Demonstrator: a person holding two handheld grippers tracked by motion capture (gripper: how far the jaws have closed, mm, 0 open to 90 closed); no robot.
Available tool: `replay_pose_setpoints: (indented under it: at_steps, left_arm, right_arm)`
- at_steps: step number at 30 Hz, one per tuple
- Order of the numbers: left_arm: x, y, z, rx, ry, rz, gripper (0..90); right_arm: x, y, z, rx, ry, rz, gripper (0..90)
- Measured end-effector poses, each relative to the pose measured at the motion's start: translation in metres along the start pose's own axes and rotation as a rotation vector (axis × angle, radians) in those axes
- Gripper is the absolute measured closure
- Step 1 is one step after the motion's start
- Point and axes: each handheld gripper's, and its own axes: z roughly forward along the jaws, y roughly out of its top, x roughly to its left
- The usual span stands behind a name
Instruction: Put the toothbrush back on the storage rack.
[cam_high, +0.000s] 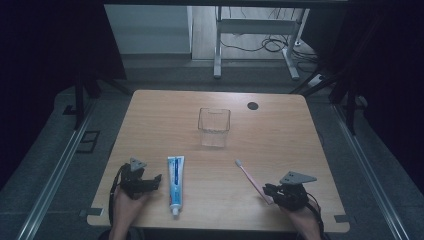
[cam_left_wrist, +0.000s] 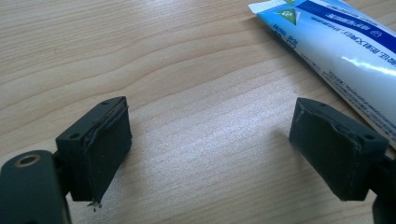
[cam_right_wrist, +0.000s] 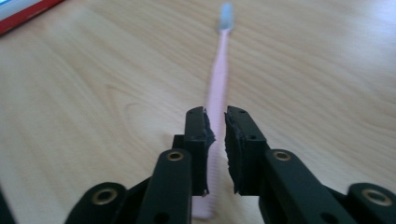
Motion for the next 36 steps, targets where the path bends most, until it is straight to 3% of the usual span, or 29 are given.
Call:
replay_pose_setpoints:
  at_steps: [5, 14, 30, 36]
  left_arm:
    - [0.0, 0.0, 0.0, 0.0, 0.001, -0.001, 12.9]
    - [0.0, 0.0, 0.0, 0.0, 0.001, 0.0, 12.9]
    - [0.0, 0.0, 0.0, 0.0, 0.0, 0.0, 12.9]
    - [0.0, 0.0, 0.0, 0.0, 0.001, 0.0, 12.9]
  right_arm:
    - [0.011, 0.0, 0.009, 0.026, 0.038, -0.026, 85.2]
    - [0.013, -0.005, 0.019, 0.072, 0.052, -0.05, 87.0]
    - [-0.011, -0.012, 0.013, 0.067, -0.003, -0.01, 86.4]
    - [-0.016, -0.011, 0.007, 0.059, -0.002, 0.001, 83.8]
